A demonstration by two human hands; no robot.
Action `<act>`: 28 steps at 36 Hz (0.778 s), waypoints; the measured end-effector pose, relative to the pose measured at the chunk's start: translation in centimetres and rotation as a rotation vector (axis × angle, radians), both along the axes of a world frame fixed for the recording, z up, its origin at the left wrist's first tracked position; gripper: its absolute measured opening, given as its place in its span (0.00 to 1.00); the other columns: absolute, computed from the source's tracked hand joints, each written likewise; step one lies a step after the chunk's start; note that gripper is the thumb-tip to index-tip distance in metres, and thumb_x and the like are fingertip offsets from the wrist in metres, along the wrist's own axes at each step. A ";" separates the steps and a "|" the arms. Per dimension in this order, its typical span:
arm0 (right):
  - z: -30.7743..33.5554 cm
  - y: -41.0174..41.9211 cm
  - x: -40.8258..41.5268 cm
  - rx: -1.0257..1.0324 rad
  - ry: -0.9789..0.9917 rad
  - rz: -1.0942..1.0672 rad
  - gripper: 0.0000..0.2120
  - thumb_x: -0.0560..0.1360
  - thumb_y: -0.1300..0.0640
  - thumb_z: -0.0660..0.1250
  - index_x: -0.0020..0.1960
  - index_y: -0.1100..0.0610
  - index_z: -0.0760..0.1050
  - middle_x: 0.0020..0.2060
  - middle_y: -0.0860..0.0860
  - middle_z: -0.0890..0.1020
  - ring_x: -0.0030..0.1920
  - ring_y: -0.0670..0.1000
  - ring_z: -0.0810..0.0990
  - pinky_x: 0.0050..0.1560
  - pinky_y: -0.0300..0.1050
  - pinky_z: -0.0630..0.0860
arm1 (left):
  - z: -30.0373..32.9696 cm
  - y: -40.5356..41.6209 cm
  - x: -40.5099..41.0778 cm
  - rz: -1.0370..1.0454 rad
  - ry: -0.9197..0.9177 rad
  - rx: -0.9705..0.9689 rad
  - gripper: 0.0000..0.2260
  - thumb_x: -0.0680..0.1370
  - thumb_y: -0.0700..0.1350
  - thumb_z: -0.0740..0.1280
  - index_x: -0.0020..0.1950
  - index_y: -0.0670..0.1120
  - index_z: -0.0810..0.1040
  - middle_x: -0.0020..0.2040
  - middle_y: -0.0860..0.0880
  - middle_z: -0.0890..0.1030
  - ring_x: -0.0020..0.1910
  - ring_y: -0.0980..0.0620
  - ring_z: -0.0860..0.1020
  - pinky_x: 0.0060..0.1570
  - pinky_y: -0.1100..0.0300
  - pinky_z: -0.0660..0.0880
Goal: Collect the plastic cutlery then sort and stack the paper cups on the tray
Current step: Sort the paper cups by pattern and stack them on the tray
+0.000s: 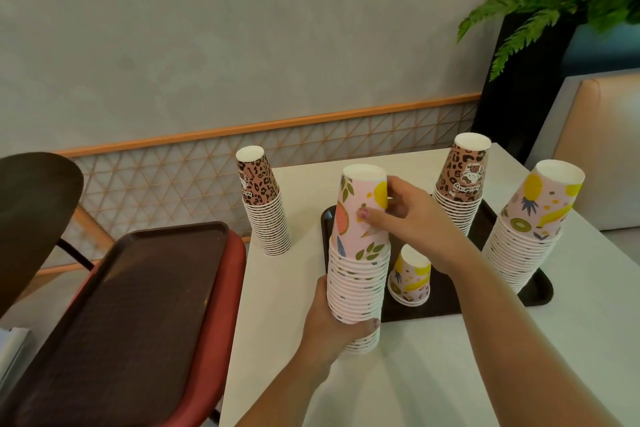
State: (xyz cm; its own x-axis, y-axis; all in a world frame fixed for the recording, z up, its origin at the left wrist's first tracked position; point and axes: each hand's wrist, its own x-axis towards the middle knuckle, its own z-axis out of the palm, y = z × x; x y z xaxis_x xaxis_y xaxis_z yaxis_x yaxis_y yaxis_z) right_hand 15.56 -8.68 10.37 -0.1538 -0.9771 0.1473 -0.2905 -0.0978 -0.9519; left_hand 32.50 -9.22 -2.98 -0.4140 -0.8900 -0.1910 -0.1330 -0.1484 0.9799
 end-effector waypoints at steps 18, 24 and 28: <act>2.0 -1.1 -0.8 -0.170 -0.128 -0.344 0.16 0.70 0.46 0.70 0.53 0.53 0.77 0.48 0.50 0.84 0.50 0.51 0.82 0.52 0.56 0.79 | -0.4 0.0 -0.2 0.016 -0.008 0.002 0.37 0.51 0.48 0.79 0.57 0.53 0.71 0.52 0.54 0.82 0.52 0.56 0.80 0.52 0.58 0.78; 1.6 -1.1 -2.6 -0.325 -0.654 -0.533 0.13 0.76 0.53 0.64 0.57 0.58 0.74 0.50 0.51 0.82 0.49 0.47 0.82 0.42 0.42 0.79 | -0.7 0.0 0.0 0.037 -0.001 -0.002 0.39 0.52 0.46 0.80 0.60 0.54 0.70 0.54 0.54 0.81 0.53 0.57 0.79 0.51 0.60 0.78; -2.3 -0.6 -4.5 -0.266 -0.275 -0.722 0.21 0.74 0.50 0.68 0.63 0.57 0.71 0.55 0.50 0.80 0.54 0.47 0.79 0.53 0.44 0.77 | -0.7 0.0 0.1 0.051 0.013 0.004 0.38 0.52 0.44 0.80 0.59 0.55 0.70 0.54 0.56 0.81 0.51 0.61 0.79 0.45 0.67 0.77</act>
State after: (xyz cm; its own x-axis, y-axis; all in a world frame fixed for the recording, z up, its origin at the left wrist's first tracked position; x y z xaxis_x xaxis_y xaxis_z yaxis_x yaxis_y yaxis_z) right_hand 11.05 -9.25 8.10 -0.7963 -0.5611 0.2258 -0.1276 -0.2092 -0.9695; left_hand 32.62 -9.22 -3.70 -0.3708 -0.9091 -0.1900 -0.1128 -0.1590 0.9808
